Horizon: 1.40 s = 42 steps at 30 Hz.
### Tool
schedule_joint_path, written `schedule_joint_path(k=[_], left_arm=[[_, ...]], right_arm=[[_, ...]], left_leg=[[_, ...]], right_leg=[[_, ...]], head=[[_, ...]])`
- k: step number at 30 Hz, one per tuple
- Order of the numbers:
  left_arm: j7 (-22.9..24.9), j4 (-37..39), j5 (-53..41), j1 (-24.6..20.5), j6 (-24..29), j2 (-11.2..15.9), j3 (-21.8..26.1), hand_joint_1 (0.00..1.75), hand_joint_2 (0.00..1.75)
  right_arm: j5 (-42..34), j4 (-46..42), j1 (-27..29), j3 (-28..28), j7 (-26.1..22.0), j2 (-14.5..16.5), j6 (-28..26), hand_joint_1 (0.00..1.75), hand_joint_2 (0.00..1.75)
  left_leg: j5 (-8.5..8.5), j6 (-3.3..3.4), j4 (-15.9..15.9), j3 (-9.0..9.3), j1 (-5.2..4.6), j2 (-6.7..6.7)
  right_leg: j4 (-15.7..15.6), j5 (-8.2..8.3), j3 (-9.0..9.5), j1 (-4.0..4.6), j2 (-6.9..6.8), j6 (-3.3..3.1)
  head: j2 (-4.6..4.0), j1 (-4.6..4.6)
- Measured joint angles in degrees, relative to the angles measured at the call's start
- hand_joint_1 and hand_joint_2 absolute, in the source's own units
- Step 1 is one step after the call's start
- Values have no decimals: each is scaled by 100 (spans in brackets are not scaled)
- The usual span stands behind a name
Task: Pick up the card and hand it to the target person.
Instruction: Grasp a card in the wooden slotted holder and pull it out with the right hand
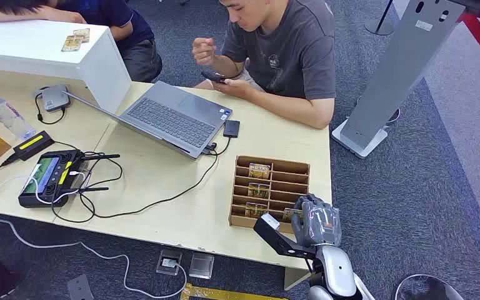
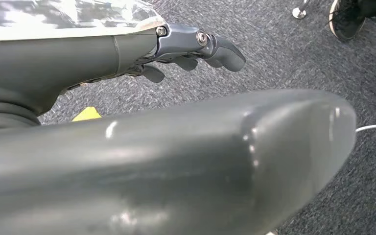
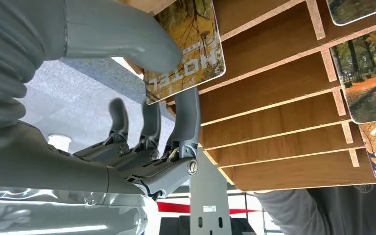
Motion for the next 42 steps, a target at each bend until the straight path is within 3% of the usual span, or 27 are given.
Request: schedule_joint_path(k=[26,42], left_arm=[[143,-6,140,1,48,2,-183,0,0],[143,-9,336,3,51,2,-327,0,0]], right_arm=[[-91,-286,10,14,-85,-38,-237,167,175],[51,-876,-1,-21,-82,-119,-408,166,175]], left_leg=[[0,0,0,1,0,0],[0,0,0,1,0,0]], right_leg=[[0,0,1,0,0,0],[1,0,1,0,0,0]], head=[[0,1],[0,1]])
